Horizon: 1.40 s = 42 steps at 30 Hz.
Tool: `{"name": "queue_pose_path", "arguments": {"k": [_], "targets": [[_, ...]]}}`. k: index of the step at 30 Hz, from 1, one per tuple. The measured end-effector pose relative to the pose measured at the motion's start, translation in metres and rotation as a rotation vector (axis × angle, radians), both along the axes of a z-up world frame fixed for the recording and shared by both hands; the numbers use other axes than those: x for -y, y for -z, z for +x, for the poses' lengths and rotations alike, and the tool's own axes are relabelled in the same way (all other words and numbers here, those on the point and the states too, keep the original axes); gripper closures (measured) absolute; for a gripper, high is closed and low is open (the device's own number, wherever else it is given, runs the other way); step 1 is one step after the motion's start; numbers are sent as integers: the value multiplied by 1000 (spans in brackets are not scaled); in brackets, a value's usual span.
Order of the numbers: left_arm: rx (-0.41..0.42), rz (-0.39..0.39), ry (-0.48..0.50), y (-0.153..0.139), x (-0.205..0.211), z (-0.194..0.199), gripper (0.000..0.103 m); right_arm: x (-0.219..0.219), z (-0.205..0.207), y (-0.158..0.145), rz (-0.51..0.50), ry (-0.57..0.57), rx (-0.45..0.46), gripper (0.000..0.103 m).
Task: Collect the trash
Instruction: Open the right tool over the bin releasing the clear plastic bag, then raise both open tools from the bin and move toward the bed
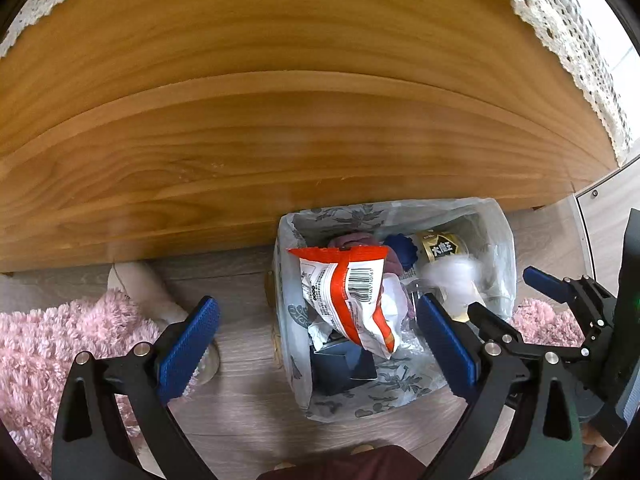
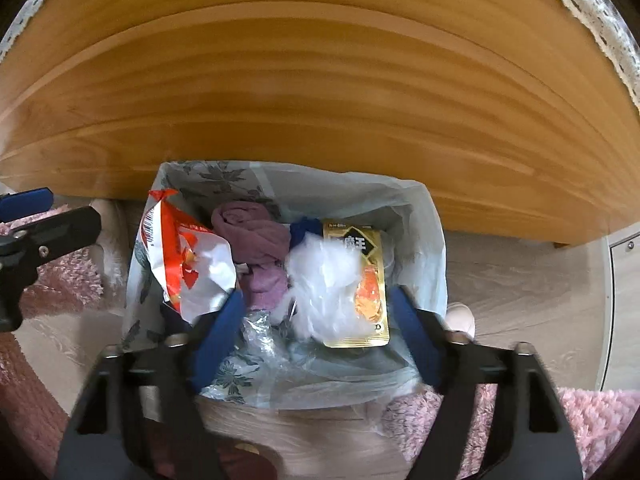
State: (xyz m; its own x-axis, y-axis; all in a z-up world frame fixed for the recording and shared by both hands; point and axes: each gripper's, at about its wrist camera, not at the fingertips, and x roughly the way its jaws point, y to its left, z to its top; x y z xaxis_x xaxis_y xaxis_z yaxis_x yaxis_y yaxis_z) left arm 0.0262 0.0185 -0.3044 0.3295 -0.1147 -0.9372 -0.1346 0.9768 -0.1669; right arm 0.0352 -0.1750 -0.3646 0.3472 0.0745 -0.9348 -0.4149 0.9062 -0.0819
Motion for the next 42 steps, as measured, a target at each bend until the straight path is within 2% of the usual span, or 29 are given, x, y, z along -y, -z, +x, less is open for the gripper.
{"name": "queue_pose_path", "arguments": {"k": [2, 4, 8, 25, 35, 42], "targets": [[1, 1, -1, 0, 0, 0, 8, 1, -1, 1, 1, 7, -7, 17], [2, 2, -3, 0, 0, 0, 8, 4, 0, 2, 16, 15, -23, 17], [7, 3, 2, -1, 0, -1, 8, 5, -4, -1, 27, 6, 4, 8], [70, 9, 34, -14, 5, -4, 8, 12, -1, -8, 13, 43, 19, 8], [154, 32, 55, -34, 12, -14, 8, 16, -5, -23, 32, 53, 51, 8], [264, 75, 94, -62, 21, -27, 8, 23, -13, -50, 81, 57, 126, 8]]}}
